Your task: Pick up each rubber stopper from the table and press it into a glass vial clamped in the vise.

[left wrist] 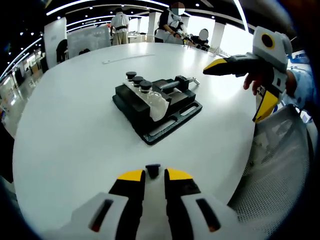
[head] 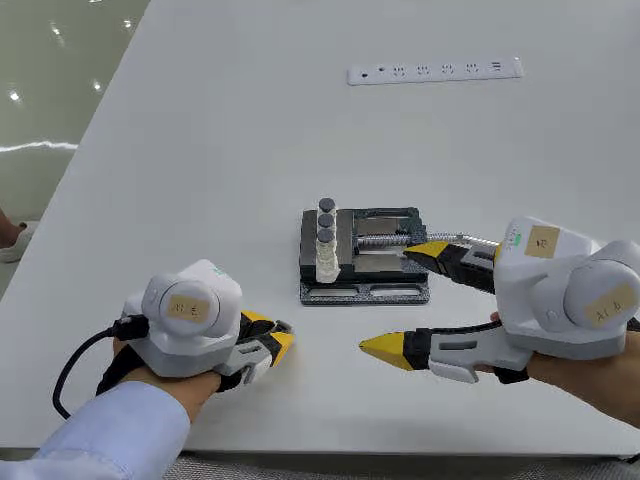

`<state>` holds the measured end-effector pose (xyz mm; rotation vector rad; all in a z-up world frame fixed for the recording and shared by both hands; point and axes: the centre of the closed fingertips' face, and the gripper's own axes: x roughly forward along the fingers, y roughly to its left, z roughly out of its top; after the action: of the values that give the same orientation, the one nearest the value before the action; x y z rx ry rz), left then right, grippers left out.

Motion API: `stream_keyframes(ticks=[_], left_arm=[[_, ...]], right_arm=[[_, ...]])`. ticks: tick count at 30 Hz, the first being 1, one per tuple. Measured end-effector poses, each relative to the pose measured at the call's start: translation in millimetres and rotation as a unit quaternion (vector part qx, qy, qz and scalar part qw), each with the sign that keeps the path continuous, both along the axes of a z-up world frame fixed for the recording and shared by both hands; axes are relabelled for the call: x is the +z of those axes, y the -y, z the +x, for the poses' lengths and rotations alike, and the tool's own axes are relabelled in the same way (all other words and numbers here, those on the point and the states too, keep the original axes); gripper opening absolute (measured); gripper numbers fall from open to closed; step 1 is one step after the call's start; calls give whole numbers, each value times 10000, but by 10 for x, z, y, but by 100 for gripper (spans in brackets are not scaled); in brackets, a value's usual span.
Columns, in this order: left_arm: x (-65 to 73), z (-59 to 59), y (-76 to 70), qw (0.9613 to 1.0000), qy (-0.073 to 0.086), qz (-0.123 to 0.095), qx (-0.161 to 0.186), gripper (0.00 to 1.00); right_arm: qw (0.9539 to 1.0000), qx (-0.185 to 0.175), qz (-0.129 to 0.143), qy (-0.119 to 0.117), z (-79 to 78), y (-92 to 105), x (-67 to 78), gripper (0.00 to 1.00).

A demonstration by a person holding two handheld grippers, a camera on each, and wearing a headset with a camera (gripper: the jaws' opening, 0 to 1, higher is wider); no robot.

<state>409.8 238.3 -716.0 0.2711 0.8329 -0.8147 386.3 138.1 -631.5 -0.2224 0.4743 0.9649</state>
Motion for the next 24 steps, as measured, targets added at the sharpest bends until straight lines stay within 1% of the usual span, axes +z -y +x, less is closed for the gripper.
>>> stream_keyframes(ticks=[3, 4, 8, 12, 16, 19, 21, 24], left_arm=[[-28, 2, -17, 10000, -22, 71, -3, 10], [-31, 19, -13, 10000, 15, 61, -22, 9], [-39, 31, -26, 9999, 36, 137, -46, 6], [-35, 34, -34, 9998, 65, 163, -55, 4], [-34, 37, -38, 9996, 129, 208, -127, 3], [-30, 31, -38, 9996, 144, 196, -147, 3], [-29, 23, -37, 9995, 185, 181, -193, 2], [-22, 24, -41, 9994, 229, 113, -243, 2]], right_arm=[[10000, 7, -4, 13, 1, 1, -3, 64], [10000, 7, -4, 15, 2, 1, -4, 64], [10000, 3, 3, 1, 1, 0, -11, 64], [10000, 12, 11, -1, -4, -6, -13, 63], [10000, 10, 13, -7, -5, -8, -14, 63], [10000, 32, -2, -5, -8, -13, -19, 63], [10000, 41, -13, -15, -10, -16, -24, 63], [10000, 62, -17, -11, -13, -19, -26, 62]])
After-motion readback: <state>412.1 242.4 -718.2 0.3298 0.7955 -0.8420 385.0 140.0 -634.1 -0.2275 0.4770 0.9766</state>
